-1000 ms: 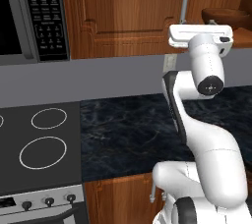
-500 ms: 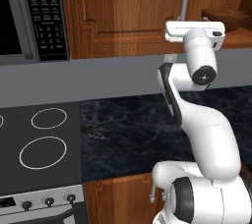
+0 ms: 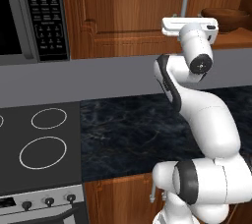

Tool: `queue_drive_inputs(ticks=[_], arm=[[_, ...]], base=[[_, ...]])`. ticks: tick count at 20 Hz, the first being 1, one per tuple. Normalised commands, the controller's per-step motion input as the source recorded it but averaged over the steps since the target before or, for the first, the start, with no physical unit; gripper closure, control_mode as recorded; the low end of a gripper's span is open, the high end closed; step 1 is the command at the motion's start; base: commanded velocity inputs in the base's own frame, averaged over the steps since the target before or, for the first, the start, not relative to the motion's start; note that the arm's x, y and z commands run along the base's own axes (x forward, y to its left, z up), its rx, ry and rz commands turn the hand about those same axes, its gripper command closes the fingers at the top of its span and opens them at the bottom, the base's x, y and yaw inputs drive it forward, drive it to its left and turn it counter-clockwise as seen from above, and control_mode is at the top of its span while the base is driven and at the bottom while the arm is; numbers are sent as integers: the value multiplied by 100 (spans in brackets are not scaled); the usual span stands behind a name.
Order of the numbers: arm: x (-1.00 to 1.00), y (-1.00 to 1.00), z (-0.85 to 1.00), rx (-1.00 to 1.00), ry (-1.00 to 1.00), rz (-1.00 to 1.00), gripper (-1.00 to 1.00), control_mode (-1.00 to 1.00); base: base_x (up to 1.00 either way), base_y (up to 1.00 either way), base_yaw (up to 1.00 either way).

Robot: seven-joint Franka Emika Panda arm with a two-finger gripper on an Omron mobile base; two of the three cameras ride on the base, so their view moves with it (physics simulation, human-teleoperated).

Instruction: Move the bowls from the cabinet to the plates on the dining table.

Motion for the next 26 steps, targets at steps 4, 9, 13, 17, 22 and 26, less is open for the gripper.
queue_drive_inputs(ticks=[4,9,13,17,22,26], arm=[[30,-15,0,1,3,6,-100,-100],[29,-12,0,1,1,5,-100,-100],[29,-6,0,1,0,6,-100,-100],[26,-2,0,1,0,5,-100,-100],[26,-3,0,0,0,5,-100,-100],[23,-1,0,0,-2,4,100,-100]], base=[[0,0,0],[0,0,0],[0,0,0],[0,0,0],[0,0,0],[0,0,0]])
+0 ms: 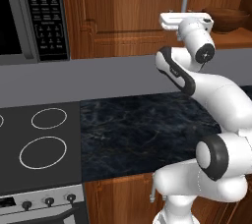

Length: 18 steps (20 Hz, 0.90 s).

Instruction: Move the bowls from the cabinet to the plates on the dining table.

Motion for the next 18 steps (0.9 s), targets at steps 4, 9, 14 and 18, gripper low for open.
queue_drive_inputs(ticks=[4,9,14,18], arm=[[25,-3,-2,0,-1,4,100,-100],[28,-4,-5,4,3,4,100,-100],[-24,31,0,3,7,2,100,-100],[-19,59,-7,0,6,0,100,-100]], base=[[0,0,0],[0,0,0],[0,0,0],[0,0,0]])
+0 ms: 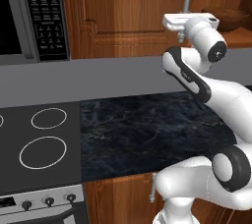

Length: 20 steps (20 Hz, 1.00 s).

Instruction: Move the bowls from the cabinet to the plates on the dining table.

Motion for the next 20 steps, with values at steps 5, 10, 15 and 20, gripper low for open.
queue_drive_inputs(ticks=[5,10,15,20], arm=[[-14,62,-12,-1,6,0,100,-100],[-12,62,-9,-1,7,0,100,-100],[-27,60,0,0,7,0,100,-100],[-34,56,0,0,5,0,100,-100]], base=[[0,0,0],[0,0,0],[0,0,0],[0,0,0]])
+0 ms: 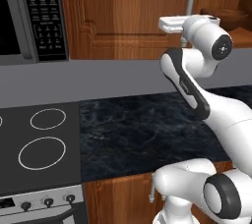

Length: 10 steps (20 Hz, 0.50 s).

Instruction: Move the bowls from the cabinet to the plates on the dining table.

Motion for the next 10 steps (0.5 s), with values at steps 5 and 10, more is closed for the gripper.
queue_drive_inputs(ticks=[5,10], arm=[[-40,54,0,0,0,0,100,-100],[-42,54,0,0,-5,-1,100,-100]], base=[[0,0,0],[0,0,0]])
